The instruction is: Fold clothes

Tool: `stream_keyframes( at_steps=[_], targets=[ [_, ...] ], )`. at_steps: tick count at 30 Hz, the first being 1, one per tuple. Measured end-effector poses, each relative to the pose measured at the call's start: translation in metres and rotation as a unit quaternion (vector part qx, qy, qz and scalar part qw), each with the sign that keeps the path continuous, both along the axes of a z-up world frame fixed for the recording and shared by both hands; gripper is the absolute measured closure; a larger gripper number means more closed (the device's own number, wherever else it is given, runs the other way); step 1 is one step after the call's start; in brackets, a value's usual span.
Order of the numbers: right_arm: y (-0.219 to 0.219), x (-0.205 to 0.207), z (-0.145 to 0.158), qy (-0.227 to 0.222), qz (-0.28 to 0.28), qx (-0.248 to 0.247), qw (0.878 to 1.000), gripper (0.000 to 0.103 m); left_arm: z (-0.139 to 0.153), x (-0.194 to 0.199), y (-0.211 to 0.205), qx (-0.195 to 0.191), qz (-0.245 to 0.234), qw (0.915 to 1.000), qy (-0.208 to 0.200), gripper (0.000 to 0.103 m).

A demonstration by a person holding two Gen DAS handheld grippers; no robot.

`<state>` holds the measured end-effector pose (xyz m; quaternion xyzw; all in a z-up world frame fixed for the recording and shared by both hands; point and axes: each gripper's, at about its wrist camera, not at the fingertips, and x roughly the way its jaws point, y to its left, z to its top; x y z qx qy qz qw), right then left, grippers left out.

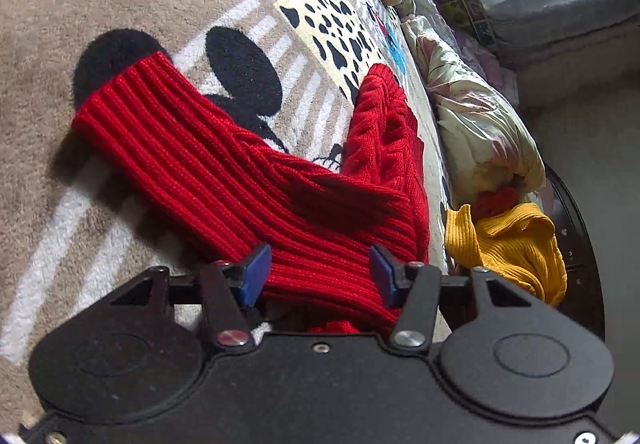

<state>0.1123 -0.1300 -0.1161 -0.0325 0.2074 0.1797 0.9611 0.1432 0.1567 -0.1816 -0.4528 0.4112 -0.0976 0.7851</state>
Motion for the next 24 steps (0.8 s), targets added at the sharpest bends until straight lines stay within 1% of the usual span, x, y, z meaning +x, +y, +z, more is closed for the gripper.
stream_keyframes(
  at_steps=[1, 3, 4, 5, 6, 7, 8, 9, 11, 12, 13, 14, 15, 16, 17, 18, 20, 21, 22, 24],
  targets=[
    [0.000, -0.005, 0.004, -0.011, 0.013, 0.005, 1.000, 0.074, 0.000, -0.004, 0.001, -0.006, 0.007, 1.0000, 0.002, 0.050],
    [0.014, -0.021, 0.006, -0.029, 0.064, -0.034, 0.997, 0.069, -0.002, -0.013, 0.006, -0.026, 0.024, 0.9993, 0.010, 0.050],
    [0.022, -0.027, 0.005, -0.034, 0.087, -0.055, 0.994, 0.060, -0.003, -0.017, 0.007, -0.034, 0.029, 0.9989, 0.014, 0.050],
    [0.032, -0.030, -0.001, -0.034, 0.102, -0.087, 0.990, 0.047, -0.005, -0.020, 0.009, -0.040, 0.034, 0.9985, 0.018, 0.051],
    [0.043, -0.033, -0.008, -0.034, 0.115, -0.123, 0.985, 0.043, -0.007, -0.023, 0.009, -0.040, 0.040, 0.9981, 0.024, 0.051],
    [0.051, -0.033, -0.015, -0.031, 0.117, -0.152, 0.981, 0.042, -0.010, -0.025, 0.010, -0.037, 0.050, 0.9976, 0.031, 0.052],
    [0.056, -0.031, -0.020, -0.029, 0.111, -0.166, 0.979, 0.043, -0.012, -0.029, 0.012, -0.042, 0.067, 0.9962, 0.035, 0.054],
    [0.058, -0.028, -0.023, -0.025, 0.101, -0.168, 0.980, 0.044, -0.014, -0.033, 0.014, -0.047, 0.085, 0.9946, 0.038, 0.054],
    [0.056, -0.019, -0.027, -0.001, 0.077, -0.159, 0.984, 0.057, -0.016, -0.042, 0.015, -0.049, 0.116, 0.9912, 0.039, 0.057],
    [0.052, -0.014, -0.028, 0.012, 0.069, -0.146, 0.987, 0.061, -0.016, -0.045, 0.013, -0.045, 0.127, 0.9902, 0.034, 0.057],
    [0.047, -0.010, -0.029, 0.026, 0.063, -0.131, 0.989, 0.070, -0.017, -0.044, 0.011, -0.039, 0.136, 0.9895, 0.030, 0.056],
    [0.043, -0.008, -0.030, 0.033, 0.059, -0.119, 0.991, 0.076, -0.016, -0.043, 0.010, -0.032, 0.146, 0.9885, 0.023, 0.057],
    [0.040, -0.006, -0.032, 0.037, 0.054, -0.108, 0.992, 0.076, -0.016, -0.041, 0.008, -0.019, 0.156, 0.9876, 0.009, 0.057],
    [0.037, -0.006, -0.032, 0.042, 0.049, -0.096, 0.993, 0.078, -0.014, -0.038, 0.006, 0.003, 0.161, 0.9870, -0.006, 0.064],
    [0.035, -0.007, -0.033, 0.045, 0.044, -0.086, 0.994, 0.079, -0.012, -0.032, 0.004, 0.038, 0.164, 0.9856, -0.015, 0.079],
    [0.033, -0.009, -0.033, 0.047, 0.037, -0.077, 0.995, 0.079, -0.012, -0.028, 0.003, 0.059, 0.164, 0.9845, -0.021, 0.084],
    [0.030, -0.011, -0.035, 0.054, 0.032, -0.066, 0.996, 0.080, -0.009, -0.021, 0.004, 0.067, 0.157, 0.9841, -0.048, 0.095],
    [0.029, -0.013, -0.033, 0.055, 0.035, -0.059, 0.996, 0.080, -0.005, -0.019, 0.005, 0.073, 0.148, 0.9843, -0.063, 0.095],
    [0.028, -0.016, -0.030, 0.056, 0.041, -0.051, 0.996, 0.080, 0.003, -0.017, 0.004, 0.087, 0.138, 0.9832, -0.082, 0.096],
    [0.022, -0.023, -0.020, 0.039, 0.044, -0.030, 0.998, 0.079, 0.023, -0.014, 0.005, 0.105, 0.116, 0.9794, -0.127, 0.096]
  ],
)
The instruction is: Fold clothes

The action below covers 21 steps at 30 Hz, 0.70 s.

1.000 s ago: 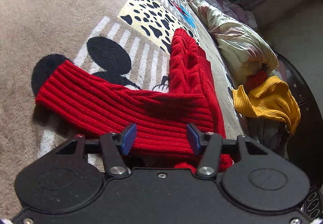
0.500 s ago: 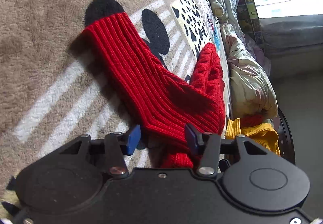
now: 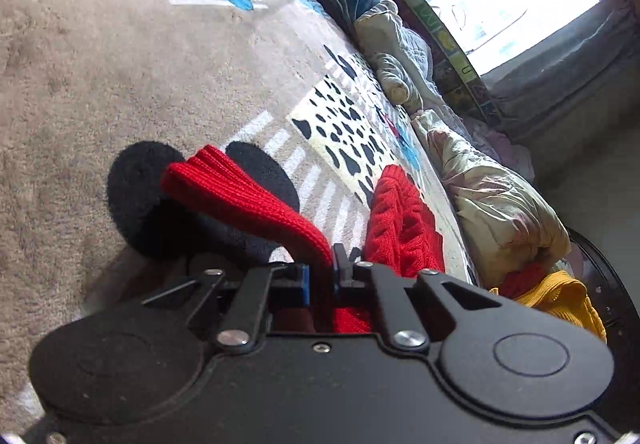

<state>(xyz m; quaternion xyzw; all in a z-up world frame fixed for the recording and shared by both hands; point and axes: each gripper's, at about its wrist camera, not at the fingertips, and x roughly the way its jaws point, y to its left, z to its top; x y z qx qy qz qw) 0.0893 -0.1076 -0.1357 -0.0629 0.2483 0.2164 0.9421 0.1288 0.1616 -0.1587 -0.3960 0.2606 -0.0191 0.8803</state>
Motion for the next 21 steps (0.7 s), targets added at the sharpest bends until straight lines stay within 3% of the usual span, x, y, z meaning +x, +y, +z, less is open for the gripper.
stream_keyframes(
  at_steps=[3, 6, 7, 8, 10, 12, 15, 16, 17, 19, 21],
  targets=[
    [-0.011, -0.005, 0.020, -0.038, -0.012, 0.032, 0.999, 0.076, 0.033, 0.002, -0.001, 0.041, -0.050, 0.9959, -0.064, 0.096],
    [-0.017, 0.006, 0.032, -0.050, 0.010, 0.057, 0.997, 0.073, 0.068, 0.005, -0.012, 0.095, -0.104, 0.9829, -0.118, 0.096],
    [-0.014, 0.007, 0.033, -0.050, 0.030, 0.050, 0.997, 0.060, 0.079, 0.006, -0.018, 0.110, -0.125, 0.9766, -0.135, 0.096],
    [-0.010, 0.007, 0.033, -0.049, 0.052, 0.038, 0.997, 0.038, 0.089, 0.005, -0.023, 0.128, -0.147, 0.9691, -0.152, 0.096],
    [0.001, 0.003, 0.030, -0.060, 0.067, 0.003, 0.996, 0.026, 0.106, 0.007, -0.038, 0.165, -0.193, 0.9501, -0.180, 0.096],
    [0.013, 0.000, 0.024, -0.073, 0.059, -0.029, 0.995, 0.029, 0.117, 0.008, -0.055, 0.210, -0.244, 0.9258, -0.198, 0.096],
    [0.022, 0.008, 0.016, -0.063, 0.033, -0.034, 0.997, 0.044, 0.125, 0.009, -0.074, 0.261, -0.294, 0.8947, -0.212, 0.096],
    [0.023, 0.012, 0.012, -0.056, 0.021, -0.036, 0.998, 0.053, 0.127, 0.010, -0.079, 0.273, -0.309, 0.8851, -0.215, 0.096],
    [0.022, 0.015, 0.008, -0.048, 0.008, -0.036, 0.998, 0.070, 0.127, 0.012, -0.082, 0.281, -0.320, 0.8786, -0.216, 0.096],
    [0.018, 0.022, 0.001, -0.033, -0.017, -0.035, 0.999, 0.086, 0.127, 0.017, -0.087, 0.294, -0.336, 0.8681, -0.216, 0.096],
    [0.010, 0.020, -0.005, -0.028, -0.033, -0.030, 0.999, 0.089, 0.125, 0.023, -0.091, 0.307, -0.353, 0.8575, -0.214, 0.096]
  ],
)
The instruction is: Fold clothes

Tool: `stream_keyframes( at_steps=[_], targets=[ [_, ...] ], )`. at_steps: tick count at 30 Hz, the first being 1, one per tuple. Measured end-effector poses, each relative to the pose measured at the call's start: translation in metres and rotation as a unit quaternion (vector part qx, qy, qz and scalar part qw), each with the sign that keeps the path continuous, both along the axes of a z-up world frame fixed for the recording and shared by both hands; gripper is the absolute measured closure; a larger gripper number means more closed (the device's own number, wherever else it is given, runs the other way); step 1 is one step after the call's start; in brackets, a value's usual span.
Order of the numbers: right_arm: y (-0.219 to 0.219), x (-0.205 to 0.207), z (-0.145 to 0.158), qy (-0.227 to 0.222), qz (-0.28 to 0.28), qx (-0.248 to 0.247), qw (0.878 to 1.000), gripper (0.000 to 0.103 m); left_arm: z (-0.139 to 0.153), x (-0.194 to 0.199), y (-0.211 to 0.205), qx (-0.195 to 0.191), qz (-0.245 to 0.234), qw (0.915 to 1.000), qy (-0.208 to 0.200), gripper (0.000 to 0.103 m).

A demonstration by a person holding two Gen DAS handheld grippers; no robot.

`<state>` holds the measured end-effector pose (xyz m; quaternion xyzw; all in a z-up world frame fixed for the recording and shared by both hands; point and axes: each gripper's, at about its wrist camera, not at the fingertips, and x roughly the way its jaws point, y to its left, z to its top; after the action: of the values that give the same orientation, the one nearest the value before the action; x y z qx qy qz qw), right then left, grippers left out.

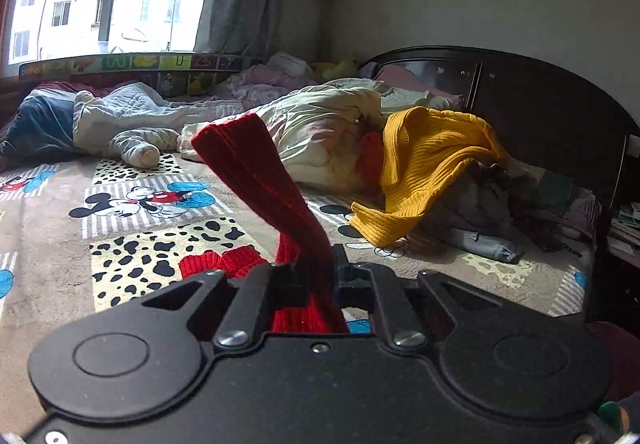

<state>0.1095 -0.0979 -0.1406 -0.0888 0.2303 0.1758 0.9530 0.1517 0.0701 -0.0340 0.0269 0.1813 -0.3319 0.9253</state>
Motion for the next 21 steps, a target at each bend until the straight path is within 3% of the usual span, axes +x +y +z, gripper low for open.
stream_keyframes(
  at_steps=[8, 14, 16, 19, 21],
  targets=[
    [-0.009, -0.014, -0.015, 0.010, -0.027, 0.006, 1.000, 0.093, -0.027, 0.024, -0.020, 0.035, -0.017, 0.9980, 0.050, 0.096],
    [0.000, -0.025, -0.010, -0.016, -0.025, -0.032, 0.999, 0.093, -0.011, 0.023, -0.016, 0.031, -0.024, 0.9988, 0.029, 0.096],
    [0.009, -0.027, -0.008, -0.033, -0.019, -0.058, 0.998, 0.092, -0.012, 0.023, -0.017, 0.067, -0.014, 0.9975, 0.017, 0.096],
    [0.021, -0.028, -0.004, -0.067, 0.001, -0.094, 0.993, 0.077, -0.017, 0.029, -0.013, 0.120, 0.014, 0.9926, 0.011, 0.096],
    [0.028, -0.027, -0.002, -0.078, 0.024, -0.108, 0.991, 0.077, -0.021, 0.032, -0.007, 0.151, 0.037, 0.9878, 0.011, 0.096]
  ],
)
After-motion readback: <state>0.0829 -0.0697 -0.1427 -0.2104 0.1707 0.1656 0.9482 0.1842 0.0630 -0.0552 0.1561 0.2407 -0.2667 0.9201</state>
